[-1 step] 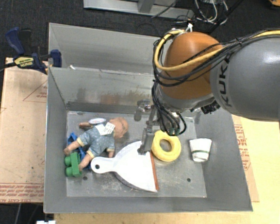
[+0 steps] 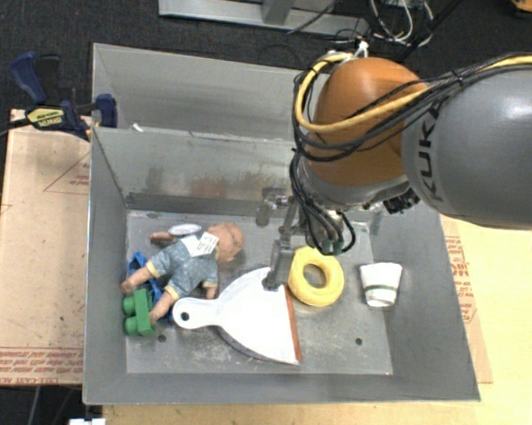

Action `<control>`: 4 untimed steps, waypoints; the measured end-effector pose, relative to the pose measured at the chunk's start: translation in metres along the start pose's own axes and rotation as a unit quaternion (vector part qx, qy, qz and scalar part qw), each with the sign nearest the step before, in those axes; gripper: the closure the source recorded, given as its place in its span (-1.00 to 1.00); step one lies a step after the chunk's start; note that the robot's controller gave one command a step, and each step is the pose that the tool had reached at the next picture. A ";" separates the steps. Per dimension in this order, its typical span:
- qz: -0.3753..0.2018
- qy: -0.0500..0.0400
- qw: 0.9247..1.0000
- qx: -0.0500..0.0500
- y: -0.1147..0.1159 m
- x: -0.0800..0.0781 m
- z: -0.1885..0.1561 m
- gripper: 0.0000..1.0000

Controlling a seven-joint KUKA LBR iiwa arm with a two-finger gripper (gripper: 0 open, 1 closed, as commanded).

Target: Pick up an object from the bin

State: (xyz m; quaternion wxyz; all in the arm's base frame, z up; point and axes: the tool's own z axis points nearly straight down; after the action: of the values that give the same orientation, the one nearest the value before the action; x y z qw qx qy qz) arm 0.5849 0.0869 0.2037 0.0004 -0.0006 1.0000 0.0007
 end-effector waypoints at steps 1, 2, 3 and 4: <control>-0.009 -0.003 1.000 0.000 0.003 -0.001 0.043 -1.00; -0.025 -0.006 1.000 0.000 0.018 -0.003 0.096 -1.00; 0.011 -0.010 1.000 -0.003 0.016 -0.008 0.116 -1.00; 0.112 -0.014 0.994 -0.003 0.027 0.008 0.119 -1.00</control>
Offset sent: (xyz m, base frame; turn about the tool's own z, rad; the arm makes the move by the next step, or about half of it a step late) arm 0.0008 0.0359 -0.1337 -0.0769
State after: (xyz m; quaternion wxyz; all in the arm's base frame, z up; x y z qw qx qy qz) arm 0.5765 0.1139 0.0847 0.0146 0.1110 0.9937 0.0035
